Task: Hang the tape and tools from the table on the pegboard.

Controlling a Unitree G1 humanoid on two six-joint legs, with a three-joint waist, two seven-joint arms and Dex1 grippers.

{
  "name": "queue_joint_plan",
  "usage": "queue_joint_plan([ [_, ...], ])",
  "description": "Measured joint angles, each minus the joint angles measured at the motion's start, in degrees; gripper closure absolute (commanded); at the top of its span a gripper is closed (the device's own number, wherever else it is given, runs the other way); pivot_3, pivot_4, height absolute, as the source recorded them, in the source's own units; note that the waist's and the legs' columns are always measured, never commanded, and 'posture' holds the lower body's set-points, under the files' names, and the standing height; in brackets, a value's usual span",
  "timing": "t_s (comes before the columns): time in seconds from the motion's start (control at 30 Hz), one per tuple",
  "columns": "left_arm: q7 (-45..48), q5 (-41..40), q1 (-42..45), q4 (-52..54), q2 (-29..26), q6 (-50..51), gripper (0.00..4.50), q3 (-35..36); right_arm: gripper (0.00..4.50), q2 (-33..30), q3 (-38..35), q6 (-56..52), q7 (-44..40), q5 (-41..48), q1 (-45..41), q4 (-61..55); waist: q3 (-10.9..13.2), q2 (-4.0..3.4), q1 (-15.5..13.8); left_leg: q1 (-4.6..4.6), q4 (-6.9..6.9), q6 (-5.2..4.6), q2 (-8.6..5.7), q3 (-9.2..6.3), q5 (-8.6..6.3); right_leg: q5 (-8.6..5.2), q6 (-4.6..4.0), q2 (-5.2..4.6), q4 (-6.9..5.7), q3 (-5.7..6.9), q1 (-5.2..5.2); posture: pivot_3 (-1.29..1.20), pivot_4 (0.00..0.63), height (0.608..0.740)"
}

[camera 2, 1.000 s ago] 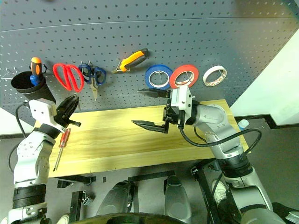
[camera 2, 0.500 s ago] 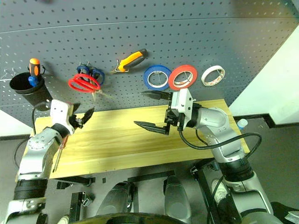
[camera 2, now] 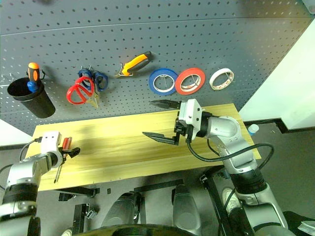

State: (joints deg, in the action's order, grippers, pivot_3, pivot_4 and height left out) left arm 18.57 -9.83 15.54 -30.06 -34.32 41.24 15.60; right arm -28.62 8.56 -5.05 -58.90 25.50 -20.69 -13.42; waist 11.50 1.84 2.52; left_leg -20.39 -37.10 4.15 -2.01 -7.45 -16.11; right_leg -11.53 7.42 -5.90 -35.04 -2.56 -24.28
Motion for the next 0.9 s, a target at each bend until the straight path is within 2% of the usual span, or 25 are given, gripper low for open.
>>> queue_joint_plan([
  [0.37,2.9,4.8,13.8,-27.9,-2.9,-10.3,0.01,-4.6,0.00,0.0,-0.4,0.0,1.0,-0.7,1.9,-0.4,0.0,0.03,0.0,-0.02,0.01,0.00,0.00,0.00,0.00,0.02,0.03,0.00,0.01,0.00,-0.03,-0.07,0.123,0.740],
  [0.5,4.6,5.4,16.5,-33.5,-3.0,-13.2,0.91,-4.8,0.00,-0.1,-0.6,0.0,1.6,-0.8,2.2,-0.4,0.0,0.03,0.1,0.00,0.00,0.00,0.00,0.01,0.00,0.03,0.05,0.00,-0.02,0.00,-0.02,-0.07,0.122,0.740],
  [0.77,6.1,5.6,17.4,-36.9,-3.1,-16.9,3.58,-5.1,0.00,-0.9,-2.1,0.0,2.5,-1.2,2.8,-0.5,0.0,0.03,0.1,0.01,0.00,0.00,0.00,0.02,0.00,0.04,0.06,0.00,-0.02,0.00,-0.02,-0.08,0.120,0.740],
  [0.9,6.7,5.4,16.7,-36.3,-3.3,-16.9,3.62,-4.8,0.00,-1.0,-2.2,0.0,2.6,-1.6,2.8,-0.5,0.0,0.03,0.2,0.01,0.00,0.00,0.00,0.02,0.00,0.04,0.07,-0.01,-0.02,-0.01,-0.02,-0.08,0.119,0.740],
])
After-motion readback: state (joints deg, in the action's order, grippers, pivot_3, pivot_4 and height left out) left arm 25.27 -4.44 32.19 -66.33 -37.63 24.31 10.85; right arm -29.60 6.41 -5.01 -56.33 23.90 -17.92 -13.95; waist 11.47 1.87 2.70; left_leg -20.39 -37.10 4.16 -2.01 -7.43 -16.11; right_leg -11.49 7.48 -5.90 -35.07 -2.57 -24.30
